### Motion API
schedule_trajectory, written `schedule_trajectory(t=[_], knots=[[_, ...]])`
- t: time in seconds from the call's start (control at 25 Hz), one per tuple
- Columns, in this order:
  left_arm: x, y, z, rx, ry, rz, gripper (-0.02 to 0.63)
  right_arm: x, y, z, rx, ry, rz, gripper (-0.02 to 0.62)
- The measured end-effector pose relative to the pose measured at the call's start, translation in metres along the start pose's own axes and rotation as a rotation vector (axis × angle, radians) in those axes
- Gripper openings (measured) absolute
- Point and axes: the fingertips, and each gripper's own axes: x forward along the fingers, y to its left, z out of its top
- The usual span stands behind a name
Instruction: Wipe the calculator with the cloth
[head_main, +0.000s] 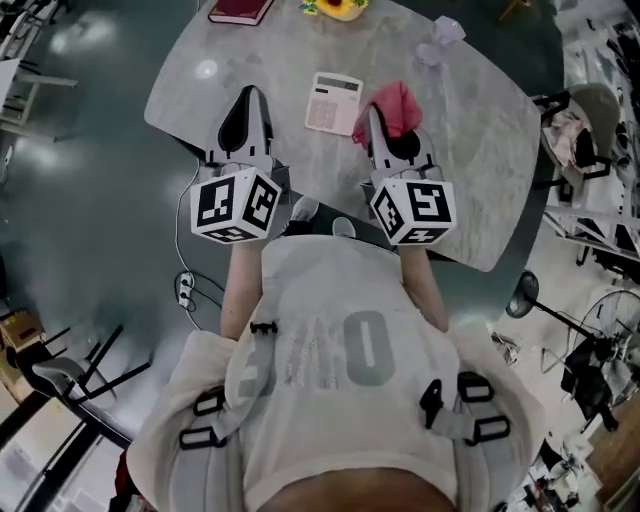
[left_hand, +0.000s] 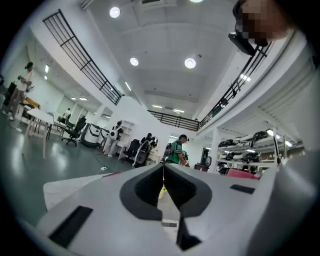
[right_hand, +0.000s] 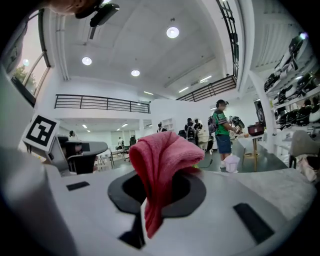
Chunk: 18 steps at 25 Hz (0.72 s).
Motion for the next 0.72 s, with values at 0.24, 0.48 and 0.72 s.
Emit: schedule_trajectory(t=[0.24, 0.48, 0.72], knots=[[0.024, 0.005, -0.019, 0.17, 0.136, 0.012, 0.025, -0.005, -0.013, 0.003, 0.009, -0.017, -0.105, 0.055], [0.049, -0.004, -0.03, 0.17, 0.171, -0.025, 0.023, -0.004, -0.027, 0.004, 0.01, -0.016, -0.162, 0.055], [0.062, -0.007, -0.043, 0.118, 0.207, -0.073, 0.021, -0.004, -0.032, 0.002, 0.001, -0.009, -0.186, 0.055]])
